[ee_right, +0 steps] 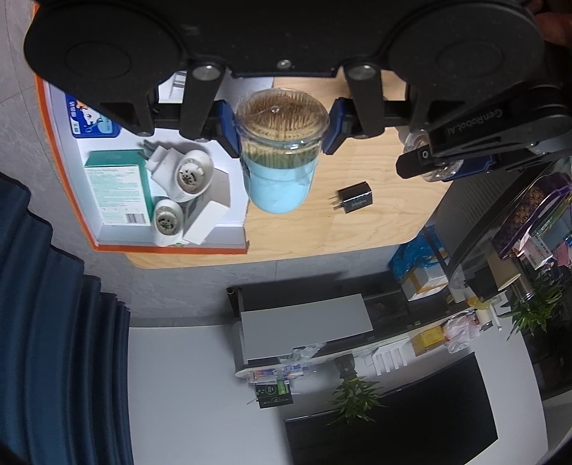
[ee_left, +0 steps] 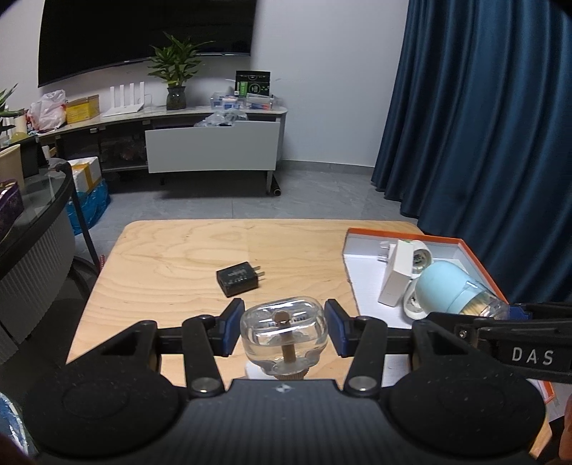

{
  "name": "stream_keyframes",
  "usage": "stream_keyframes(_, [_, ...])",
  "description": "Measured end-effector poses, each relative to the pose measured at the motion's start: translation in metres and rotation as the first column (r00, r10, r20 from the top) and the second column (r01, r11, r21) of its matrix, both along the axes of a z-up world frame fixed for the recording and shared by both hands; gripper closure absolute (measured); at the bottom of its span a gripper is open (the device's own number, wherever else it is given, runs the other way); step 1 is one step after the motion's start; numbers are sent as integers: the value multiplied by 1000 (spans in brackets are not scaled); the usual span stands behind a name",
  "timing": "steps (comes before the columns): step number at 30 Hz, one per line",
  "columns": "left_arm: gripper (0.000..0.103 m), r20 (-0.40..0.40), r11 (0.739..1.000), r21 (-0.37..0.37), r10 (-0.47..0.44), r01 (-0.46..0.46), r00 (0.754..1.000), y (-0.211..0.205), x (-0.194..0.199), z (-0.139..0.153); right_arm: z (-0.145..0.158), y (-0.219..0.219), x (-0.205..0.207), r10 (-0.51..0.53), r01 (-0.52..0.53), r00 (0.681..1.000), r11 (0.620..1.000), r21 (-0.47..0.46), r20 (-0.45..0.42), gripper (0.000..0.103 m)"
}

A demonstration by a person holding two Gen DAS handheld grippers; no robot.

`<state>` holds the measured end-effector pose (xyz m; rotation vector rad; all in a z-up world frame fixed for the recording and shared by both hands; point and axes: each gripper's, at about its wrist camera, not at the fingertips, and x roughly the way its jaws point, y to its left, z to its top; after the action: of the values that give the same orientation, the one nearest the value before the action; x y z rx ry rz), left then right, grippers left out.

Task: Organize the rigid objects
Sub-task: 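Carry the glass bottle and toothpick jar over the lid with both tools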

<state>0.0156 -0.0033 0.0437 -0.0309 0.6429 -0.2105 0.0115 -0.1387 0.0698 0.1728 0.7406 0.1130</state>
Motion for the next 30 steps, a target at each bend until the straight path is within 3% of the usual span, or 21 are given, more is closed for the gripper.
stream_keyframes(30, [53, 14, 996, -3, -86, 86, 996, -44, -3, 8, 7, -44, -16, -96, 96, 995, 995, 24, 13, 43])
